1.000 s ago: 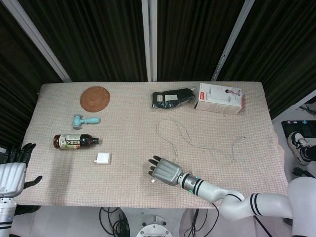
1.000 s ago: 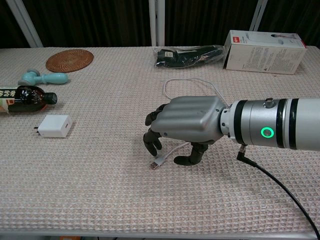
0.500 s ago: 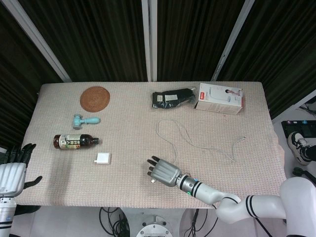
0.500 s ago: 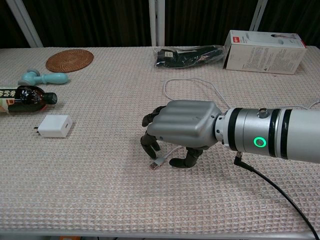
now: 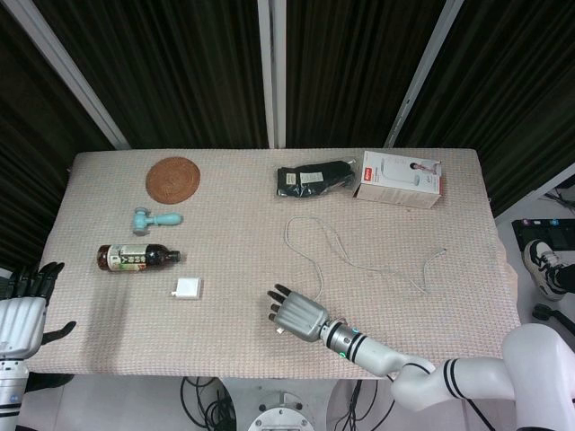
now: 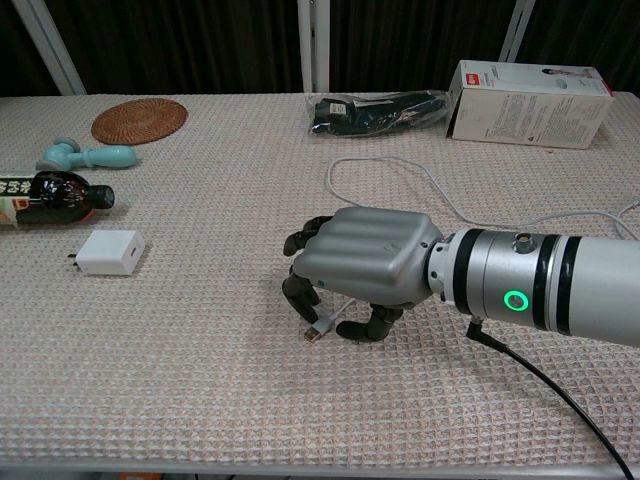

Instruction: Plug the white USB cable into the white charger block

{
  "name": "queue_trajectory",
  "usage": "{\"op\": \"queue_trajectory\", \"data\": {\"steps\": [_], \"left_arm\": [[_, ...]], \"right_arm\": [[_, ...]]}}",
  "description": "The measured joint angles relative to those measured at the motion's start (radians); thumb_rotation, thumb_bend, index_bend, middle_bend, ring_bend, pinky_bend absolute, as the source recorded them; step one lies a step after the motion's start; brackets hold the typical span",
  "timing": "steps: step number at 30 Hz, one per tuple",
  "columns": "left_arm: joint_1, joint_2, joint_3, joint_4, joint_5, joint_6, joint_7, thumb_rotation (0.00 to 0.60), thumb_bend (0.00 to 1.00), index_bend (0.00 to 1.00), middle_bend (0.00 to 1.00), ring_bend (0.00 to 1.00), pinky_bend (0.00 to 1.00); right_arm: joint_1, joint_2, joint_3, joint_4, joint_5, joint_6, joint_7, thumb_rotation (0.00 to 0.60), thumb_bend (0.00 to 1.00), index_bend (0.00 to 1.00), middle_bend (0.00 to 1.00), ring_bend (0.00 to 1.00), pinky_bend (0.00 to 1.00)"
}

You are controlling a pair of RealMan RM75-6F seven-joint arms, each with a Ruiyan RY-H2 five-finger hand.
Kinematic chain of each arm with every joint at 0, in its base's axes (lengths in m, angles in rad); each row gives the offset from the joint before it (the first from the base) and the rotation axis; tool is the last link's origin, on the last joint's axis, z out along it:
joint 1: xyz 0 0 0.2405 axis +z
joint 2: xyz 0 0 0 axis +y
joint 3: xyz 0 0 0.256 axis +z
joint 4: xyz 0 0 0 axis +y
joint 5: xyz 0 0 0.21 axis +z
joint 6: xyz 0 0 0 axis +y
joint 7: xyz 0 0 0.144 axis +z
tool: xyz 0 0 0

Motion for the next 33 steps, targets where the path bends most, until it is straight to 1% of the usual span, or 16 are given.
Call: {"op": "queue_trajectory", "data": {"steps": [6,14,22,28,33], "left_arm": [[-0.002,-0.001,0.000,0.007,0.003,-0.002,-0.007,0.600,0.05,0.09,0.09,0.00,0.00],[-0.007,0.000,-0.001,0.012,0.006,-0.007,-0.009,0.600,0.05,0.09,0.09,0.00,0.00],[-0.026,0.008,-0.004,0.006,0.021,-0.020,0.007,0.600,0.05,0.09,0.09,0.00,0.00],[-0.077,0.028,-0.014,-0.018,0.057,-0.056,0.027,0.600,0.05,0.09,0.09,0.00,0.00],[-0.159,0.031,-0.034,-0.040,0.087,-0.132,0.025,0.600,0.05,0.09,0.09,0.00,0.00]], "right_arm": [[-0.015,-0.015,-0.011,0.006,0.000,0.036,-0.012,0.600,0.33,0.50,0.41,0.13,0.10],[-0.042,-0.024,-0.014,0.006,-0.021,0.100,-0.005,0.600,0.33,0.51,0.43,0.16,0.10],[-0.085,-0.013,-0.009,0.006,-0.058,0.185,0.053,0.600,0.33,0.52,0.47,0.19,0.10],[-0.123,0.005,0.008,0.009,-0.082,0.260,0.116,0.600,0.33,0.54,0.50,0.23,0.10],[-0.160,0.028,0.033,0.017,-0.087,0.323,0.175,0.600,0.33,0.55,0.51,0.24,0.11]]}}
